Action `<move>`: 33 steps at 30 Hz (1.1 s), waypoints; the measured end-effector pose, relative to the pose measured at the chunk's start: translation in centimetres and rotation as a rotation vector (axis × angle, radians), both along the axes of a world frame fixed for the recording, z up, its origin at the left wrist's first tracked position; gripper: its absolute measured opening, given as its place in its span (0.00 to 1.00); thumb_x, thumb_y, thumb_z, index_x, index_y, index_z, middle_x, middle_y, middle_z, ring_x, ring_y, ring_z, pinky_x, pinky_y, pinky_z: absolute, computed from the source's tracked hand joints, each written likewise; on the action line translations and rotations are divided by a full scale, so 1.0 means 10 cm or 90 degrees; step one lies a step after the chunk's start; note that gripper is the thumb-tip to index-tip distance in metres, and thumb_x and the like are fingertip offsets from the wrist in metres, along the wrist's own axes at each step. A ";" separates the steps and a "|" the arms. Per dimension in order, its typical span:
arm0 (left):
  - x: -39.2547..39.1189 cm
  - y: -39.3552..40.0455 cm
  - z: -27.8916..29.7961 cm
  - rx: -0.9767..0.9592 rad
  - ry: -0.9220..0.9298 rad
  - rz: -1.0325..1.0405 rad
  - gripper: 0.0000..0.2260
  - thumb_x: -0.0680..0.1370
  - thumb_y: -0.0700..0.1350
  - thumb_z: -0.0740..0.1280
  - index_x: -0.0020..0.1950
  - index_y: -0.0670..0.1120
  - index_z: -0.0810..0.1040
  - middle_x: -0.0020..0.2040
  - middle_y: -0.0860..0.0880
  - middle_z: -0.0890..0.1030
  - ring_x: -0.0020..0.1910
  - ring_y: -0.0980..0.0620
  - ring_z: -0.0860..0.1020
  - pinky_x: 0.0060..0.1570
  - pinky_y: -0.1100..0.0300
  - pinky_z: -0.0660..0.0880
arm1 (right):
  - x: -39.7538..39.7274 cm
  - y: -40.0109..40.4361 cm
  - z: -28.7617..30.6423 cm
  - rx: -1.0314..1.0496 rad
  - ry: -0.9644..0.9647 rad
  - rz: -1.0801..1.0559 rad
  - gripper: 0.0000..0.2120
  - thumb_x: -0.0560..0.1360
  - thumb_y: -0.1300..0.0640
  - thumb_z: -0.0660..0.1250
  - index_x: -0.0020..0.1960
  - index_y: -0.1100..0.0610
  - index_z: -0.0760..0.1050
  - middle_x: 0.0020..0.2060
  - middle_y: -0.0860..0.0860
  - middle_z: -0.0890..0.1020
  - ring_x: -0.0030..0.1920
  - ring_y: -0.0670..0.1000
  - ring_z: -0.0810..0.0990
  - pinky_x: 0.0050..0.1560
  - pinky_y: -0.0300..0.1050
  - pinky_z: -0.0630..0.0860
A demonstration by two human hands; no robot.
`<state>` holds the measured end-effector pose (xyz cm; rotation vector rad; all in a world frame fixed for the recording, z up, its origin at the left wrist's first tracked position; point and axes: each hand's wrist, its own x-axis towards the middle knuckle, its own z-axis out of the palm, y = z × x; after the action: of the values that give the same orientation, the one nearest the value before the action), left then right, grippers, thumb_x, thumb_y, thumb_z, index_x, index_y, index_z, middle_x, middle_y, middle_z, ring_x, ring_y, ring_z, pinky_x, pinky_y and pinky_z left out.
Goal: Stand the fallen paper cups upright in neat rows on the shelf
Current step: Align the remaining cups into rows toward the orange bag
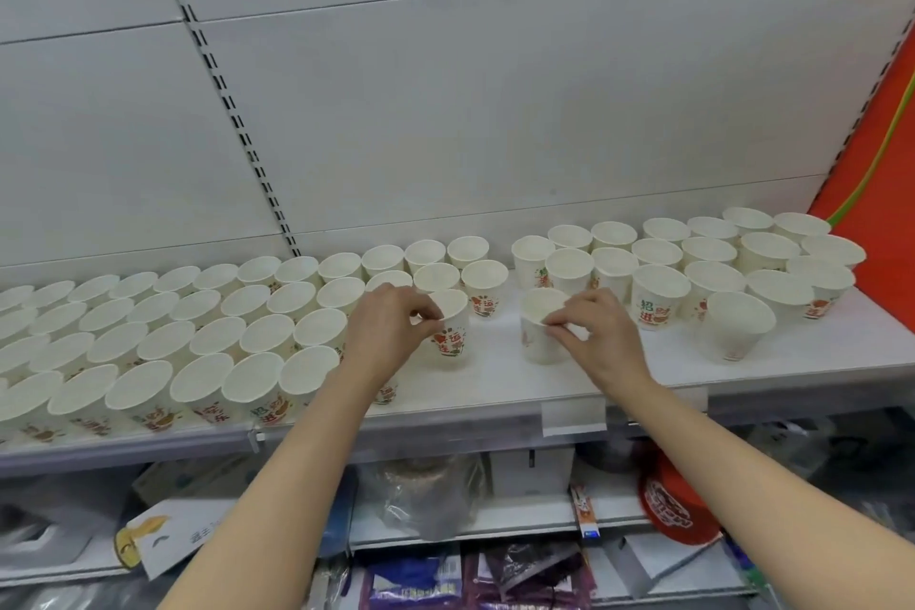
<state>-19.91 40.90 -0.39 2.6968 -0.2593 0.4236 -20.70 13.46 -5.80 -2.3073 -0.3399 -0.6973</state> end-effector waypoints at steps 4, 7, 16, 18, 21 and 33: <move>0.01 0.04 -0.08 0.053 -0.007 0.007 0.01 0.72 0.51 0.73 0.43 0.56 0.84 0.42 0.57 0.82 0.47 0.53 0.74 0.42 0.57 0.69 | 0.05 0.45 -0.01 0.024 0.031 0.044 0.04 0.68 0.61 0.75 0.42 0.54 0.84 0.41 0.45 0.81 0.53 0.48 0.75 0.50 0.40 0.71; 0.05 0.09 -0.16 0.090 0.000 0.006 0.03 0.73 0.52 0.72 0.44 0.55 0.83 0.43 0.56 0.82 0.48 0.51 0.75 0.43 0.56 0.71 | 0.10 0.65 -0.03 0.001 0.039 0.067 0.03 0.70 0.60 0.74 0.42 0.54 0.83 0.42 0.45 0.83 0.54 0.50 0.76 0.50 0.43 0.73; 0.12 0.14 -0.23 0.108 0.001 -0.031 0.04 0.75 0.52 0.70 0.47 0.53 0.81 0.48 0.55 0.81 0.52 0.51 0.75 0.42 0.56 0.71 | 0.17 0.82 -0.14 -0.058 0.009 0.008 0.03 0.70 0.61 0.73 0.44 0.56 0.83 0.42 0.50 0.83 0.51 0.52 0.78 0.43 0.47 0.77; 0.13 0.16 -0.24 0.093 0.002 -0.034 0.08 0.74 0.54 0.71 0.50 0.54 0.81 0.51 0.55 0.81 0.55 0.51 0.75 0.43 0.57 0.69 | 0.17 0.85 -0.15 -0.060 -0.007 0.007 0.04 0.70 0.60 0.73 0.45 0.55 0.83 0.43 0.49 0.83 0.51 0.53 0.78 0.42 0.48 0.78; 0.15 0.16 -0.19 0.055 -0.019 -0.067 0.14 0.74 0.58 0.70 0.56 0.54 0.80 0.56 0.56 0.80 0.58 0.51 0.74 0.48 0.56 0.70 | 0.13 0.84 -0.16 -0.053 -0.033 0.015 0.09 0.72 0.55 0.72 0.51 0.54 0.82 0.46 0.48 0.83 0.53 0.51 0.75 0.46 0.43 0.74; 0.61 -0.70 -0.11 0.055 0.009 -0.200 0.11 0.76 0.50 0.68 0.58 0.53 0.81 0.52 0.55 0.82 0.55 0.49 0.74 0.46 0.57 0.69 | 0.10 -0.28 -0.10 -0.074 -0.084 -0.249 0.11 0.69 0.60 0.75 0.51 0.56 0.82 0.43 0.50 0.84 0.49 0.56 0.75 0.49 0.48 0.69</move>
<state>-13.78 33.87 -1.47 2.6755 -0.7000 0.3047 -19.67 10.67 -6.79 -2.4709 0.0182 -1.0490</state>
